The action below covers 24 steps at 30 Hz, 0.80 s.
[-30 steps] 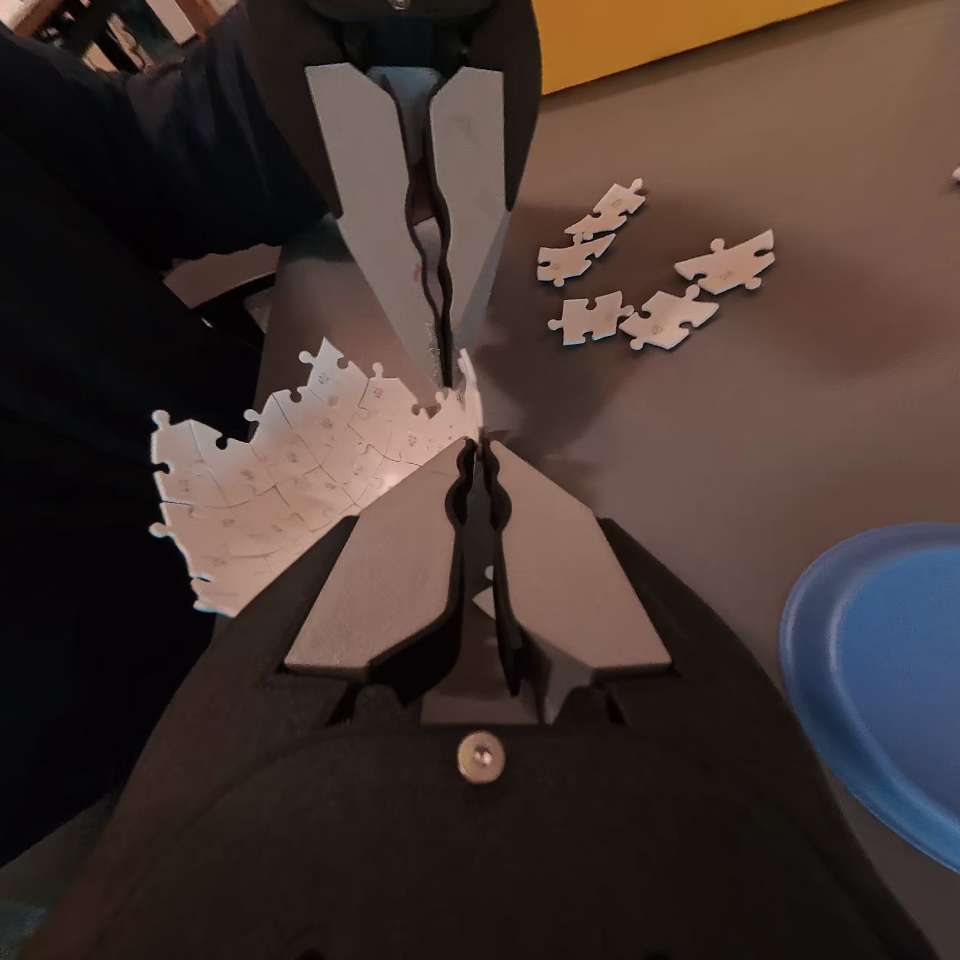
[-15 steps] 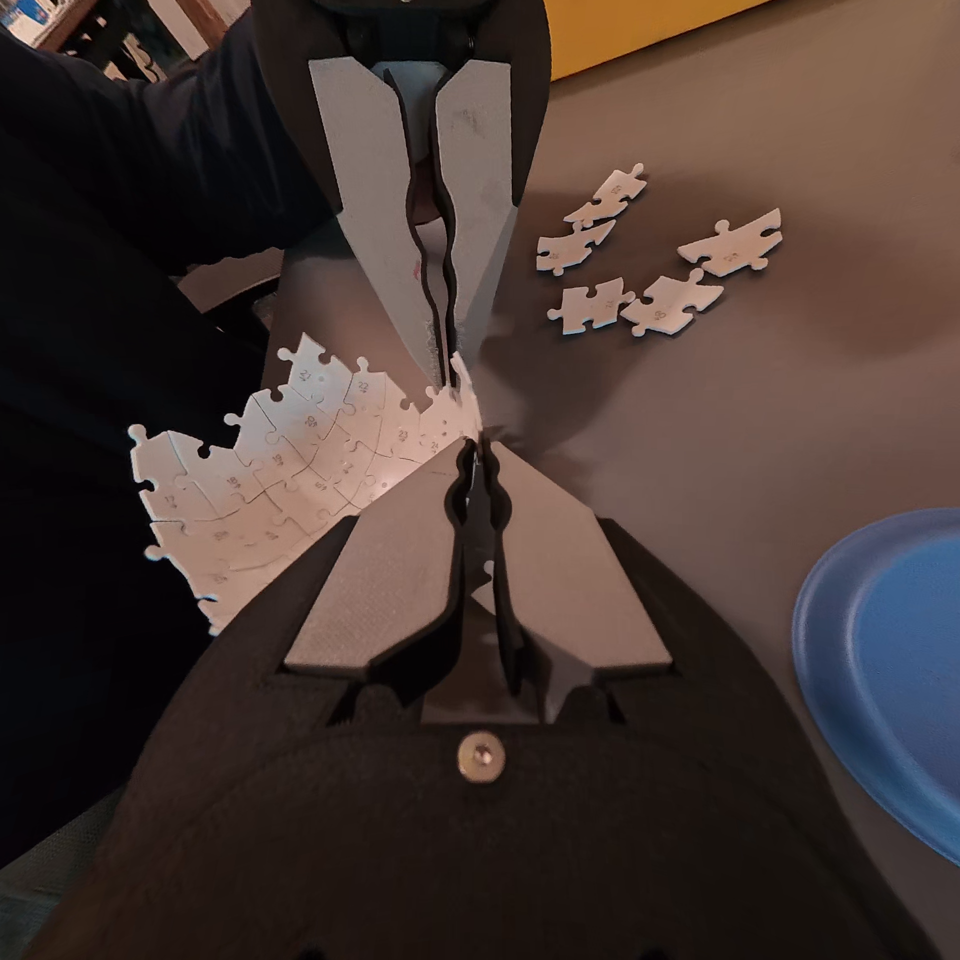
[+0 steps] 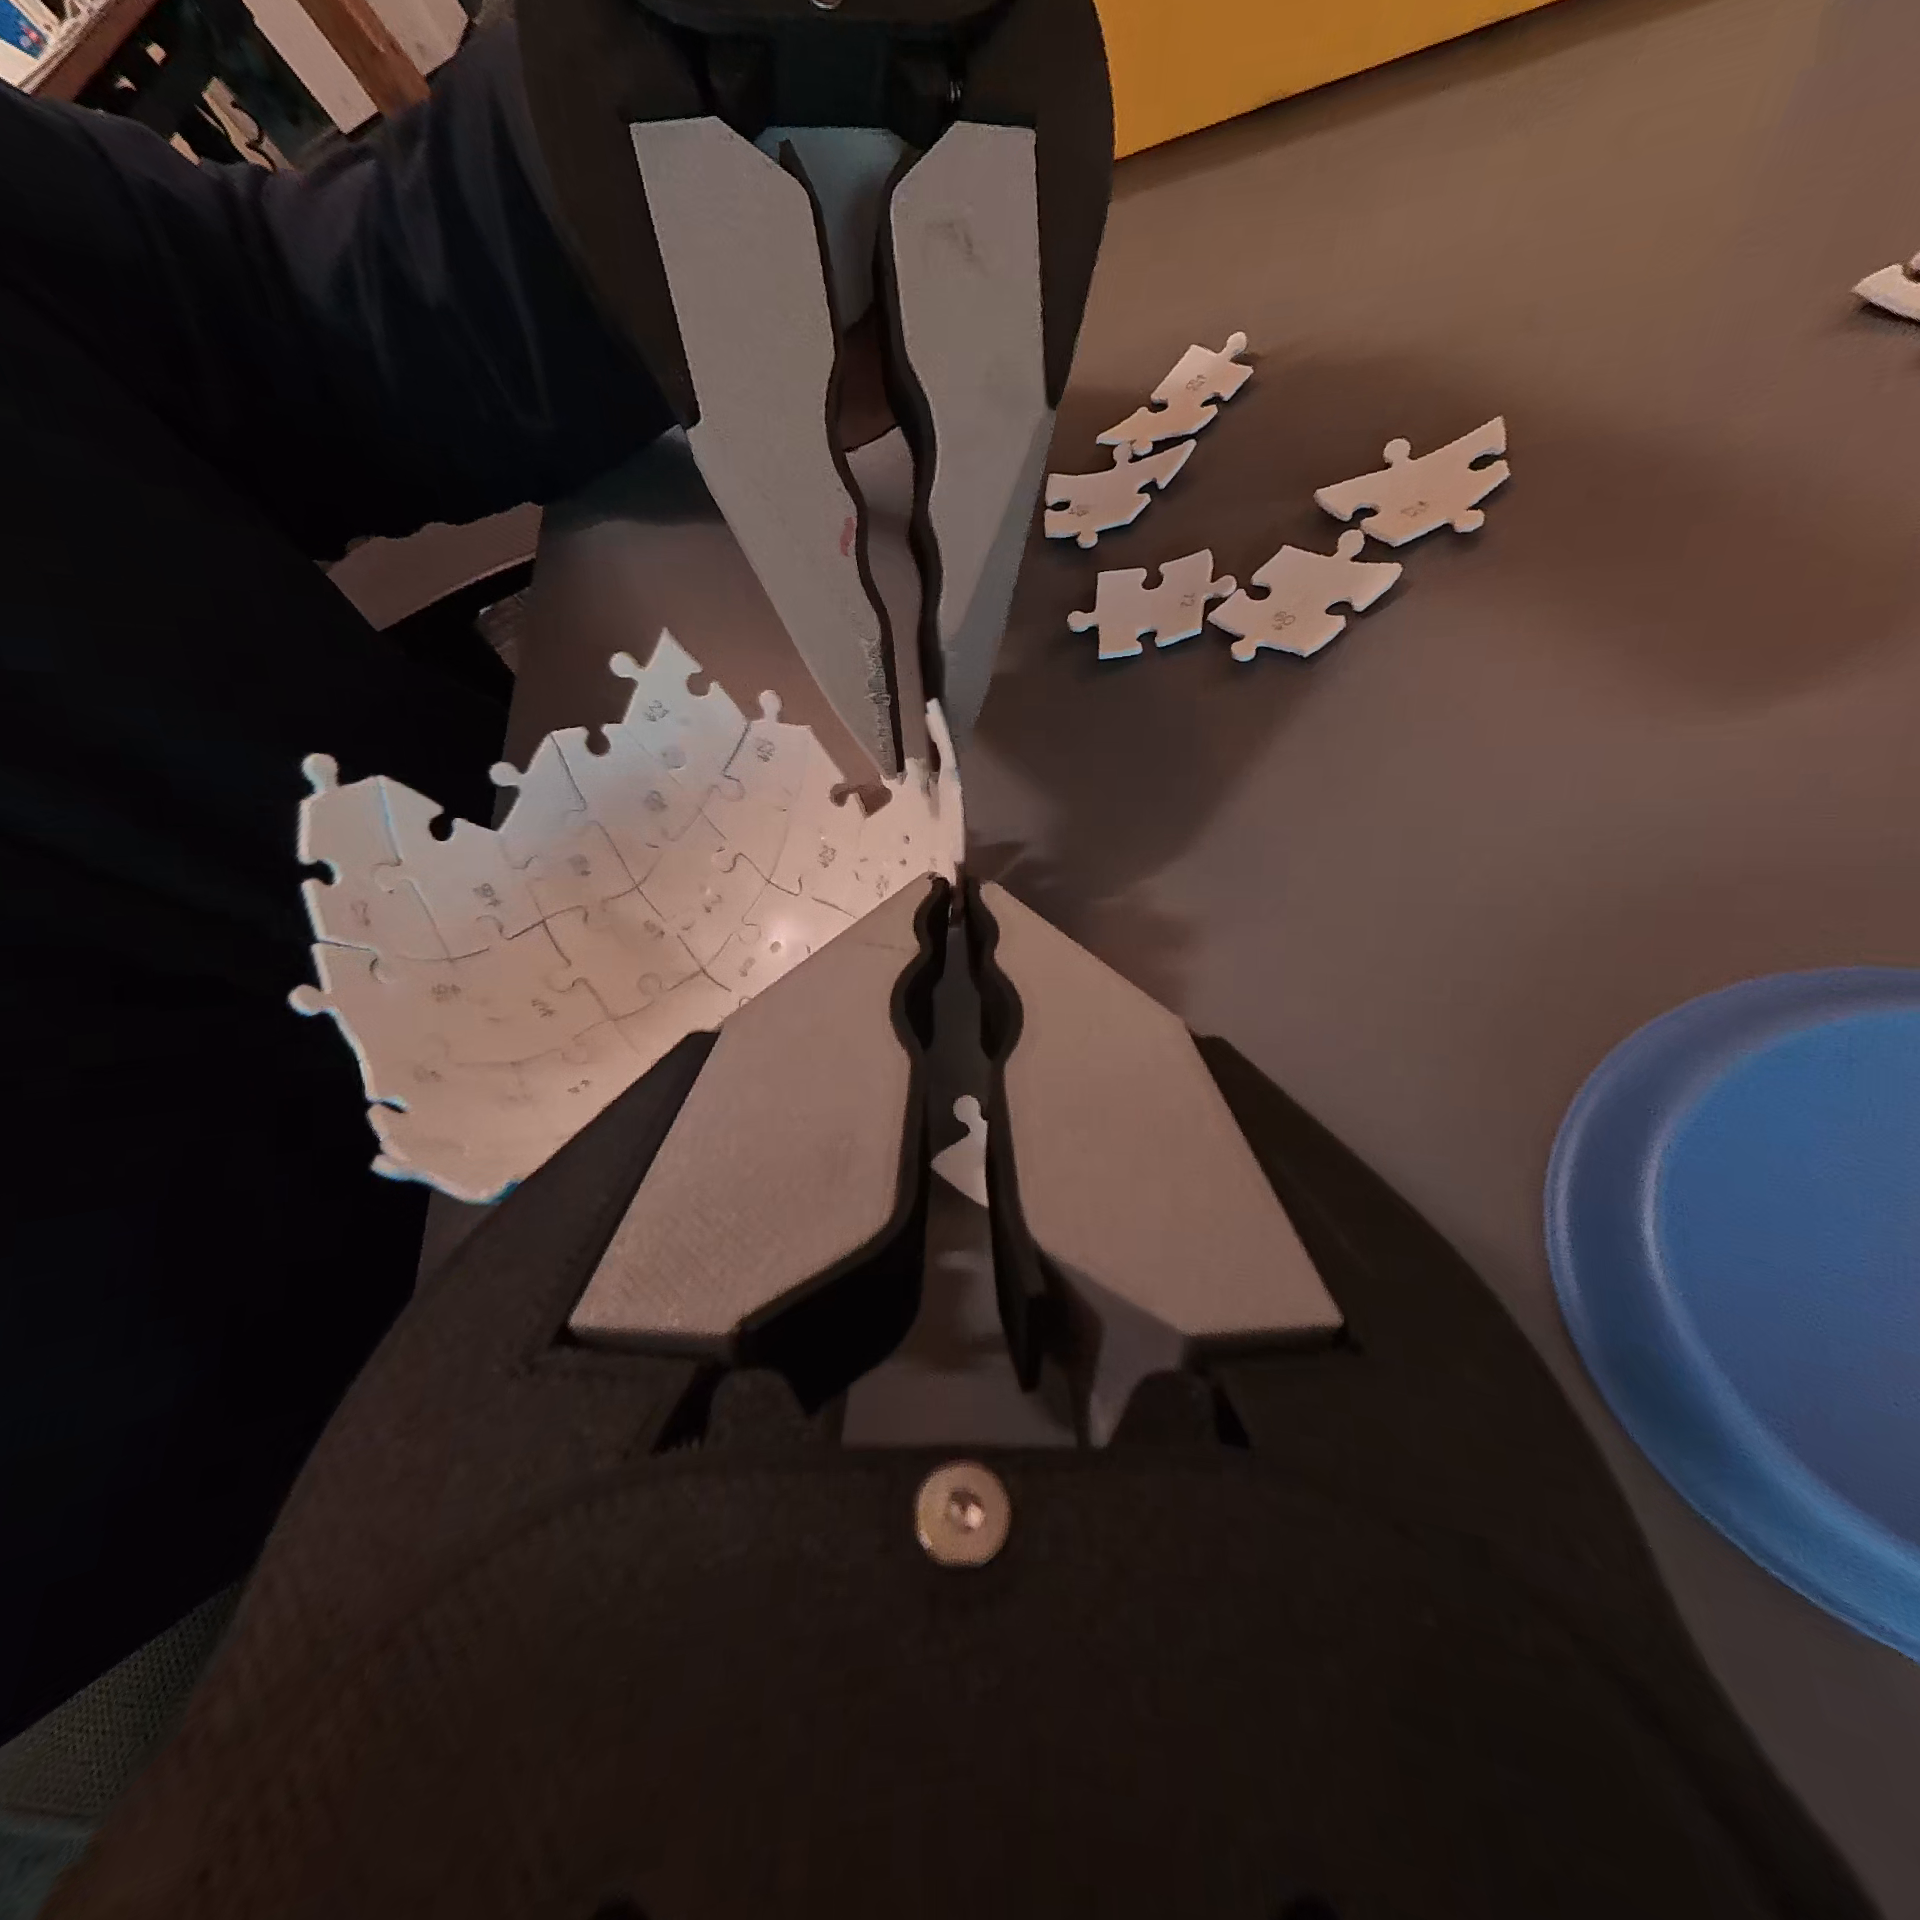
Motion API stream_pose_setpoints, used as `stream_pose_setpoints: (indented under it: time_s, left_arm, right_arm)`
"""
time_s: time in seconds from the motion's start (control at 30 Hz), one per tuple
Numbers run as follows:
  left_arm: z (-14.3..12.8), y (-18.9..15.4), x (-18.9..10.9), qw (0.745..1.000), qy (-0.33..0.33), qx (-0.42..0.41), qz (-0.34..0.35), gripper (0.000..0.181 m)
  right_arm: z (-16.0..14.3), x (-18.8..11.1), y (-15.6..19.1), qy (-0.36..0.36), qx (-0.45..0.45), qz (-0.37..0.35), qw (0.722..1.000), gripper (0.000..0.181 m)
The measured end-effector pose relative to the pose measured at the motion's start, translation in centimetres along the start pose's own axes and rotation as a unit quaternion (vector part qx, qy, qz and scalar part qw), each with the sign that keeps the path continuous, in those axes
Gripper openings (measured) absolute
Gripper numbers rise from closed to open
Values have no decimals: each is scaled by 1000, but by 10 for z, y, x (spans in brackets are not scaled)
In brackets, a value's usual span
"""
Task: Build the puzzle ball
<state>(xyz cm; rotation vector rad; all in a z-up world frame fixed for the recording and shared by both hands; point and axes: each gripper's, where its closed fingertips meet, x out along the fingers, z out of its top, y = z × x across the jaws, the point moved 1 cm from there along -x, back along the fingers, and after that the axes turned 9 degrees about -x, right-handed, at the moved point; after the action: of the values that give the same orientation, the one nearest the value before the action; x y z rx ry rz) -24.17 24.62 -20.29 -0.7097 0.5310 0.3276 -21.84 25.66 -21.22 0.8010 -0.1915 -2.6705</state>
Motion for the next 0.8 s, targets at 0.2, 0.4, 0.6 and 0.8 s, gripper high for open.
stream_pose_setpoints:
  time_s: [0.2,0.4,0.6,0.8]
  left_arm:
    - [3,0,3,1000,-7,6,-4,5]
    - [-5,0,13,1000,8,19,5,2]
    - [-14,2,15,1000,13,13,0,2]
    - [-19,4,13,1000,13,10,0,3]
  right_arm:
    - [0,1,0,2,-4,-5,1000,0]
    - [0,5,2,1,-2,3,1000,0]
    - [-3,9,3,9,4,15,1000,3]
    - [9,-8,-4,-25,0,-6,1000,15]
